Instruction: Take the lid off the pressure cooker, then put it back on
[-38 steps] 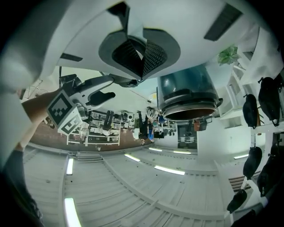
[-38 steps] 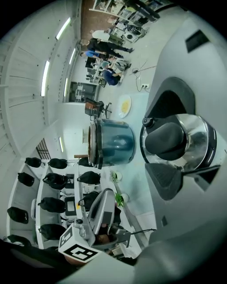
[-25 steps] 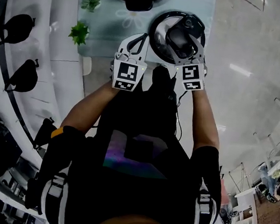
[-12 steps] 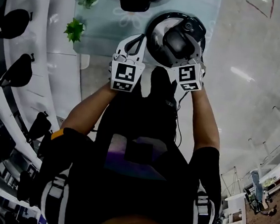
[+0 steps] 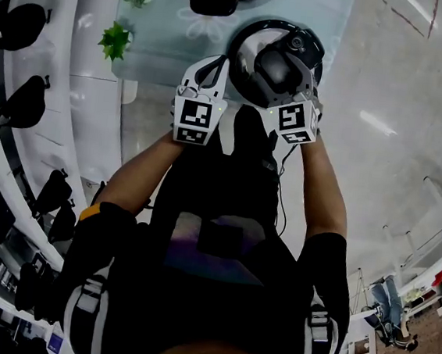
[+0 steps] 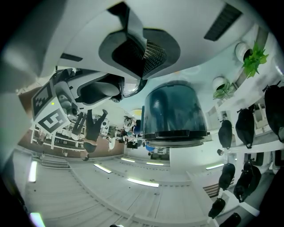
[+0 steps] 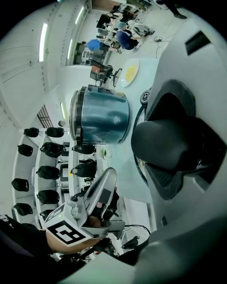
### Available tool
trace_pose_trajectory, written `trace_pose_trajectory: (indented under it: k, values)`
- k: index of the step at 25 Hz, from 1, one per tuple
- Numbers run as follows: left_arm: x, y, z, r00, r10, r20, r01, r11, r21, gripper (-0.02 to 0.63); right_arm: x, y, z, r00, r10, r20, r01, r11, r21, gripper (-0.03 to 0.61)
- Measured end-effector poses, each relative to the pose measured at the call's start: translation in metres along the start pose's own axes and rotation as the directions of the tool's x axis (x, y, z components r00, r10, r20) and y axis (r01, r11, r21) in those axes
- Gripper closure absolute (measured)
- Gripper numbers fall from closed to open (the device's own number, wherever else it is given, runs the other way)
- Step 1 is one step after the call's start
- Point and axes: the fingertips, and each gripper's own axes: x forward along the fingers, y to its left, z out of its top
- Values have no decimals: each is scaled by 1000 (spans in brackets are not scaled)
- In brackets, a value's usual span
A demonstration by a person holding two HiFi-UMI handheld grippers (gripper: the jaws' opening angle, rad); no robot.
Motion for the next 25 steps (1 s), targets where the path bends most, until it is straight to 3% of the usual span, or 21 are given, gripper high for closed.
trace_pose_trajectory:
  k: [25]
  values:
    - [-24, 9, 24, 999, 5, 52, -5, 1000, 0, 606, -19, -6, 10, 999, 14, -46, -11, 997, 71, 290]
